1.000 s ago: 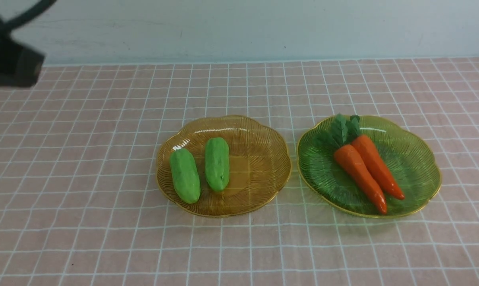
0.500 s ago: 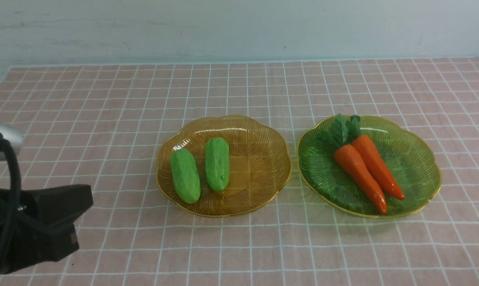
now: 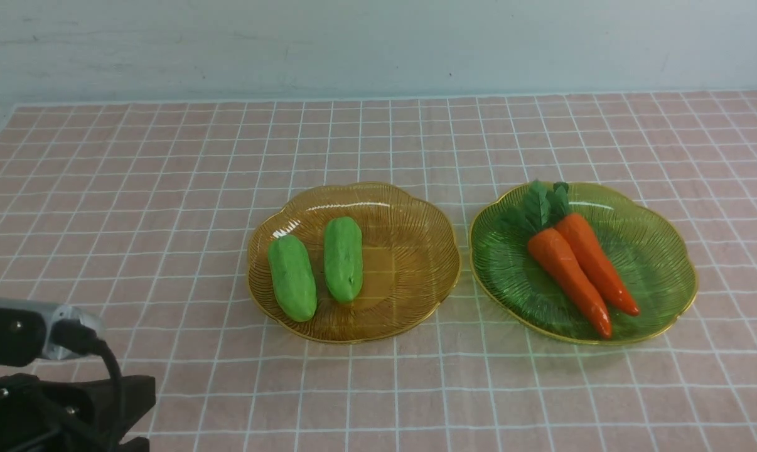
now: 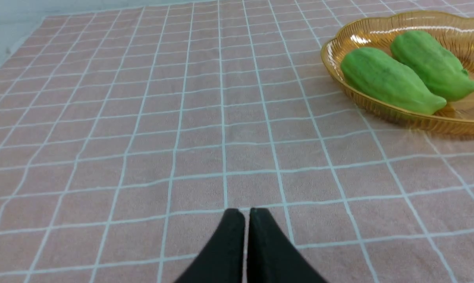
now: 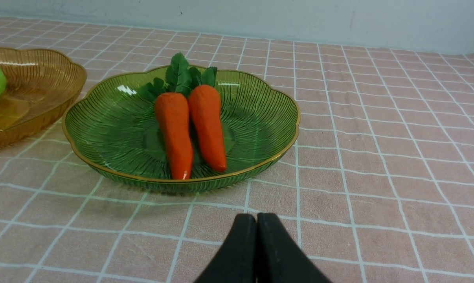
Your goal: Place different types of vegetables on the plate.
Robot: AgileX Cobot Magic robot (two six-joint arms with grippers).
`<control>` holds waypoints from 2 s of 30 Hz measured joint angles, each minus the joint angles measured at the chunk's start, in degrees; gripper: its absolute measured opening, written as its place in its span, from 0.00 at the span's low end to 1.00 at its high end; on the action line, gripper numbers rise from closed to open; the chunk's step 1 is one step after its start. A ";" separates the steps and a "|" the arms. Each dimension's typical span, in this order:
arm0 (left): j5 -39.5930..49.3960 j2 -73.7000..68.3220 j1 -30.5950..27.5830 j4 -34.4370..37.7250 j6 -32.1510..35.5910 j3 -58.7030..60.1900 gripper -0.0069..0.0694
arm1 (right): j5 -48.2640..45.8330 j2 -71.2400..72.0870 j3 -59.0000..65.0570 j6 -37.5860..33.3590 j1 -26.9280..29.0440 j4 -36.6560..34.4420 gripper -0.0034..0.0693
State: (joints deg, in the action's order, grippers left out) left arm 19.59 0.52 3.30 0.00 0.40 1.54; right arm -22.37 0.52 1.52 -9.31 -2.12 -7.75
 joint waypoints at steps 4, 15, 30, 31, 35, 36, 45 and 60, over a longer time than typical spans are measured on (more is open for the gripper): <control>2.28 0.19 -0.06 0.00 -0.02 0.05 0.09 | 0.00 0.00 0.00 0.00 0.00 0.00 0.02; 2.33 0.19 -0.06 0.00 -0.02 0.05 0.09 | 0.00 0.00 0.00 0.00 0.00 0.00 0.02; 2.33 0.19 -0.06 0.00 -0.02 0.05 0.09 | 0.00 0.00 0.00 0.00 0.00 0.00 0.02; 2.33 0.19 -0.06 0.00 -0.02 0.05 0.09 | 0.00 0.00 0.00 0.00 0.00 0.00 0.02; 2.33 0.19 -0.06 0.00 -0.02 0.05 0.09 | 0.00 0.00 0.00 0.00 0.00 0.00 0.02; 2.33 0.19 -0.06 0.00 -0.02 0.05 0.09 | 0.00 0.00 0.00 0.00 0.00 0.00 0.02; 2.33 0.19 -0.06 0.00 -0.02 0.05 0.09 | 0.00 0.00 0.00 0.00 0.00 0.00 0.02; 2.33 0.19 -0.06 0.00 -0.02 0.05 0.09 | 0.00 0.00 0.00 0.00 0.00 0.00 0.02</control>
State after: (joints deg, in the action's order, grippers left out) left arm 21.92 0.71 3.23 0.00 0.37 1.59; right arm -22.37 0.52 1.52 -9.31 -2.12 -7.75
